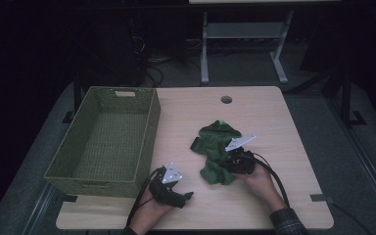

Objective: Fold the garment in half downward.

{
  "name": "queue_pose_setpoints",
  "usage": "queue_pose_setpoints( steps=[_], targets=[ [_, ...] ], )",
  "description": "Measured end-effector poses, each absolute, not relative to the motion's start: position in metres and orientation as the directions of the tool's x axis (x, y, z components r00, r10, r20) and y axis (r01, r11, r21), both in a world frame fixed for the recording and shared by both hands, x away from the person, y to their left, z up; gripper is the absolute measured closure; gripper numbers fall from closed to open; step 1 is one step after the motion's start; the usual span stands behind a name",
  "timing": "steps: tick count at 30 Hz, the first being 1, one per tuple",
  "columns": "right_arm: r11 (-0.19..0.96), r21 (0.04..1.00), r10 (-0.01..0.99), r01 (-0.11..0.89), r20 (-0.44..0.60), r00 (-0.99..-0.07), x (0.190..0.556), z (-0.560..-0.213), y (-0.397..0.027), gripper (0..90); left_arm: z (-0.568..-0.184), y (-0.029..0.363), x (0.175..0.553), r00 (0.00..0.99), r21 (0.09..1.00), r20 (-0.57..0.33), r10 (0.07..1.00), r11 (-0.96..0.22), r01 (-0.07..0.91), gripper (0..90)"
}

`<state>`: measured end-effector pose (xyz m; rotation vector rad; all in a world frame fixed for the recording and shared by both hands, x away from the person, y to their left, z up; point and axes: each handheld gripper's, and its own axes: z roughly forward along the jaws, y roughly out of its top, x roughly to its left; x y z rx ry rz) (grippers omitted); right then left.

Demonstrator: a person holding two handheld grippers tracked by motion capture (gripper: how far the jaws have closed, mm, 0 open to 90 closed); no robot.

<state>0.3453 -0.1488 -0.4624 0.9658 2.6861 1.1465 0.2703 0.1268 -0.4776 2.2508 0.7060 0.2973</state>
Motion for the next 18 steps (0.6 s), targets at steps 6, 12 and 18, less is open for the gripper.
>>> queue_pose_setpoints(
  steps=[6, 12, 18],
  targets=[
    [0.479, 0.719, 0.584, 0.505, 0.169, -0.794, 0.342, -0.449, -0.157, 79.0, -0.475, 0.123, 0.275, 0.818, 0.707, -0.015, 0.575, -0.572, 0.416, 13.5],
    [0.45, 0.749, 0.609, 0.486, 0.14, -0.78, 0.339, -0.438, -0.166, 67.2, -0.466, 0.118, 0.283, 0.826, 0.71, -0.031, 0.562, -0.569, 0.414, 13.8],
    [0.434, 0.756, 0.634, 0.49, 0.13, -0.763, 0.34, -0.425, -0.175, 57.3, -0.451, 0.114, 0.293, 0.836, 0.732, -0.043, 0.546, -0.553, 0.399, 14.1]
  ],
)
